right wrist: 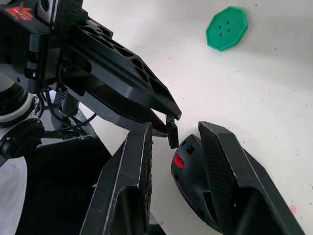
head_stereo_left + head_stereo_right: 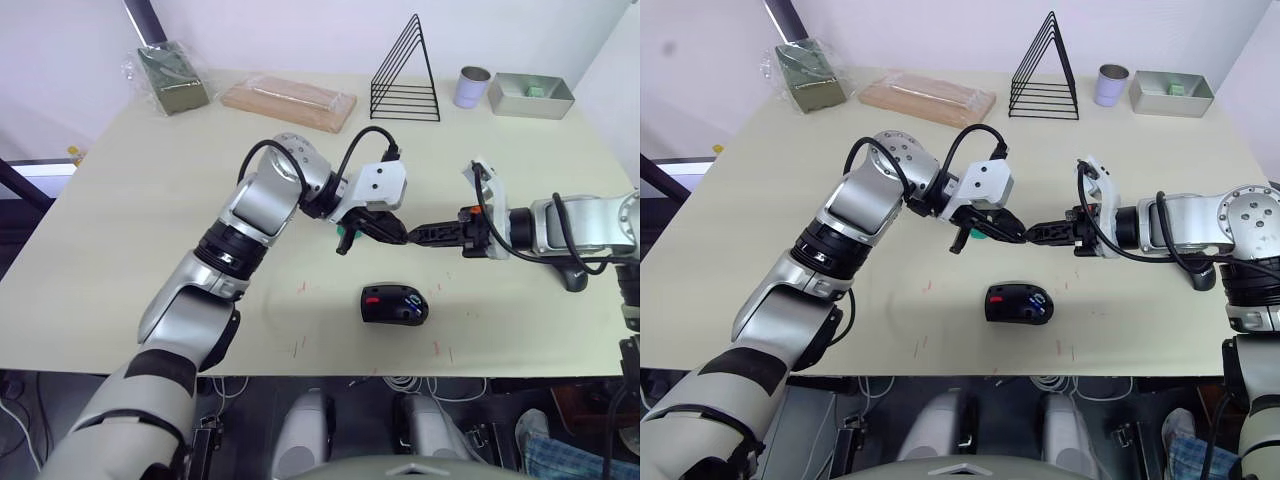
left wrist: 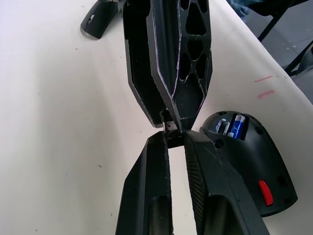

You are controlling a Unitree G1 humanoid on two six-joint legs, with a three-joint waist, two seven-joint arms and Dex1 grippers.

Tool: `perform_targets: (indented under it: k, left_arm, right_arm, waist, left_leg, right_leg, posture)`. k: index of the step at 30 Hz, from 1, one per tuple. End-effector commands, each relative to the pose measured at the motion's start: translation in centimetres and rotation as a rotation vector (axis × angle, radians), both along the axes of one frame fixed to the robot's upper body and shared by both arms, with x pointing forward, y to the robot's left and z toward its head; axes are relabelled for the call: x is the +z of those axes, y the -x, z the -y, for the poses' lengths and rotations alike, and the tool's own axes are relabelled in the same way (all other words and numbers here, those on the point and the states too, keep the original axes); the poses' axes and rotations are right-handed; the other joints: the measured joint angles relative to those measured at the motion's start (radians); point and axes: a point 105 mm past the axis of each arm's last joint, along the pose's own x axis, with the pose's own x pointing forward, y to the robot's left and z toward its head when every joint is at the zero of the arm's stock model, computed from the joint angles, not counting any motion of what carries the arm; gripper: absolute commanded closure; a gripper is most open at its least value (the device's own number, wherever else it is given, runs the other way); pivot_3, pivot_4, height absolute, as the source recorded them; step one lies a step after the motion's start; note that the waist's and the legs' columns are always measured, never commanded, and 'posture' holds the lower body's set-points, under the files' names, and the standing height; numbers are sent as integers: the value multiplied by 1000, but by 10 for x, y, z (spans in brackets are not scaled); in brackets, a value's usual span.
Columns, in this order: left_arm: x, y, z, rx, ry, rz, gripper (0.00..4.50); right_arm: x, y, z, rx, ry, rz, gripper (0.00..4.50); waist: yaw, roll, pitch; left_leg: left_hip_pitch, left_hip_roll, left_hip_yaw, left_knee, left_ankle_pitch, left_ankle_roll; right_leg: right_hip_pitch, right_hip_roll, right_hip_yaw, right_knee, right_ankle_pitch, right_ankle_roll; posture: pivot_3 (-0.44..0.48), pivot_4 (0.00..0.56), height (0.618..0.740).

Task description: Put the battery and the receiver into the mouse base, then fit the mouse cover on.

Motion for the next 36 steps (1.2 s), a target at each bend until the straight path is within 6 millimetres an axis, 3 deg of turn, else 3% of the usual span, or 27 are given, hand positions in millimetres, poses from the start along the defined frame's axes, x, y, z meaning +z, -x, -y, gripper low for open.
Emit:
perform_targets:
  k: [1,2,3,24,26,28,29,36]
  left_arm:
    - [17,1,5,-19,25,53,4339]
    - [18,1,5,-18,25,53,4339]
    - [17,1,5,-18,25,53,4339]
    - [14,0,3,-4,32,23,4339]
    - [15,0,2,6,46,14,3448]
    - [18,1,-3,14,64,-3,3244]
    - [17,3,-7,19,64,-20,2648]
    - [7,12,-27,108,100,-95,28]
  right_arm:
    - [14,1,0,-1,-46,51,3729]
    - [14,1,-1,-1,-47,51,4265]
    - [14,1,-1,-1,-48,51,4394]
    - [15,3,-2,2,-50,63,4394]
    - [15,3,-1,1,-46,65,4500]
    - [15,4,0,1,-35,68,4500]
    - [15,5,1,2,-29,70,4500]
    - [17,15,9,48,89,104,4500]
  waist:
    - [0,0,0]
    - [0,0,0]
    - [0,0,0]
    - [0,0,0]
    - [0,0,0]
    - [0,0,0]
    - [-1,0,0]
    - [-1,0,0]
  left_leg:
    - [0,0,0,0,0,0]
    - [0,0,0,0,0,0]
    - [0,0,0,0,0,0]
    - [0,0,0,0,0,0]
    - [0,0,0,0,0,0]
    - [0,0,0,0,0,0]
    - [0,0,0,0,0,0]
    - [0,1,0,0,0,0]
  right_leg:
    - [0,0,0,0,0,0]
    - [0,0,0,0,0,0]
    - [0,0,0,0,0,0]
    - [0,0,0,0,0,0]
    - [0,0,0,0,0,0]
    - [0,0,0,0,0,0]
    - [0,0,0,0,0,0]
    - [0,0,0,0,0,0]
  posture:
    - [0,150,740]
    - [0,150,740]
    - [0,150,740]
    - [0,150,740]
    - [0,150,740]
    - [0,150,740]
    - [0,150,740]
    - [0,150,740]
